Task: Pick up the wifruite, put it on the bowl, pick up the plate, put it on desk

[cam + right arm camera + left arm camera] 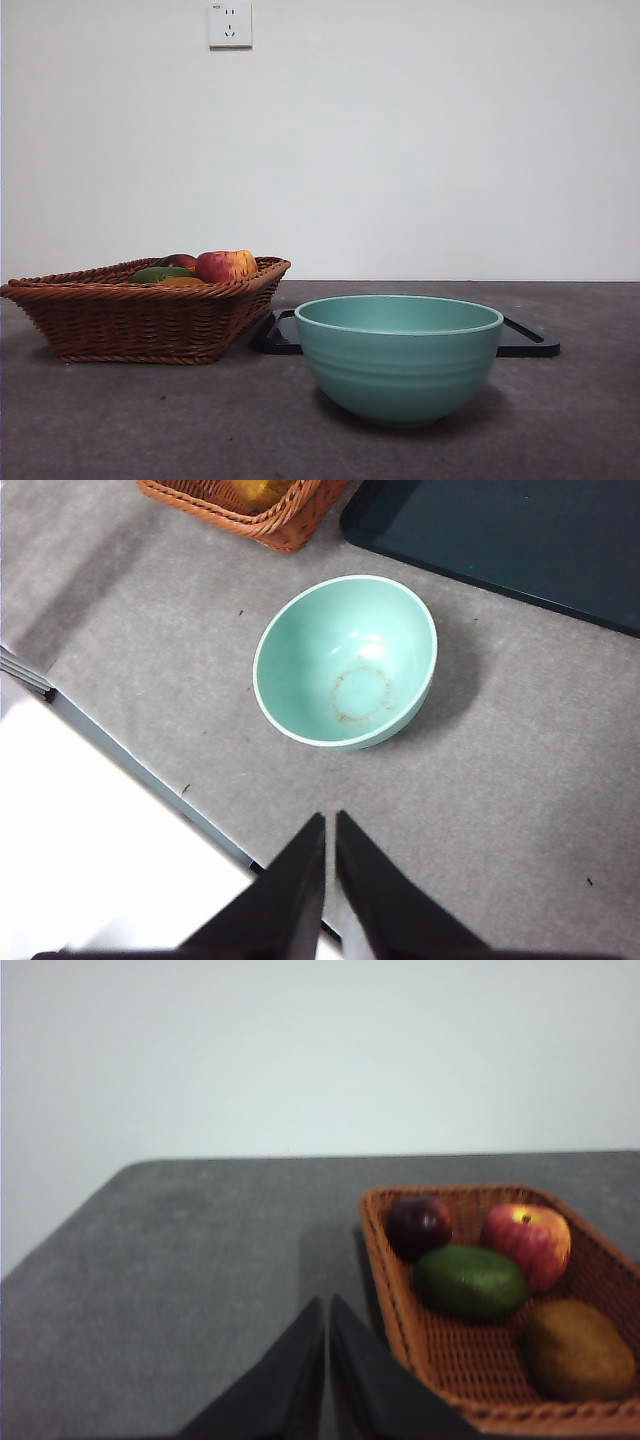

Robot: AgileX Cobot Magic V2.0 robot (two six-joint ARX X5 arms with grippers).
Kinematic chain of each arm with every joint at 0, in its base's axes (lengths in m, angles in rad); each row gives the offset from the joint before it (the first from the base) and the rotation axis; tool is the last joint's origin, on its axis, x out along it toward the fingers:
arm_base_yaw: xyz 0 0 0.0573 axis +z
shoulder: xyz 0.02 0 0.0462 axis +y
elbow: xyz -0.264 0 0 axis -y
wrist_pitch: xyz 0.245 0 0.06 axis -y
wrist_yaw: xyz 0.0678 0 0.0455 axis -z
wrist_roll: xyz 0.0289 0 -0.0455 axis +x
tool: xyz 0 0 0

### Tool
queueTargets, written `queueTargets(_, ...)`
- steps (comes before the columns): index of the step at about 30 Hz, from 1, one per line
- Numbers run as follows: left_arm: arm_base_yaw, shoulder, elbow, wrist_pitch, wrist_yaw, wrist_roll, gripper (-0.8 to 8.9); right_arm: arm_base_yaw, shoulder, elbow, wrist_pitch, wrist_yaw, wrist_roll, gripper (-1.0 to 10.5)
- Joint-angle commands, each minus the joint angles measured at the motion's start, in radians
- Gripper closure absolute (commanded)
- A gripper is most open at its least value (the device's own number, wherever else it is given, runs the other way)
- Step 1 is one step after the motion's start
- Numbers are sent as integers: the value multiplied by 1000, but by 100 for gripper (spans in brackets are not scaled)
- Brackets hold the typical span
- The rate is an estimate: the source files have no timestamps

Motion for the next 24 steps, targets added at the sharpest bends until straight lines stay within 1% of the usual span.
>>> queueTargets(1,3,-3,-27,9,-5,-11,805,8,2,15,11,0,-9,940)
queueTargets(7,3,-3,-70,-5,-5,-18,805,8,2,15,10,0,-9,940)
queueTargets(14,3,-3,-71,-97,-6,-18,806,8,2,15,10,0,-9,940)
queueTargets(24,3,-3,-71,-98,-5,-24,806,8,2,15,10,0,-9,940)
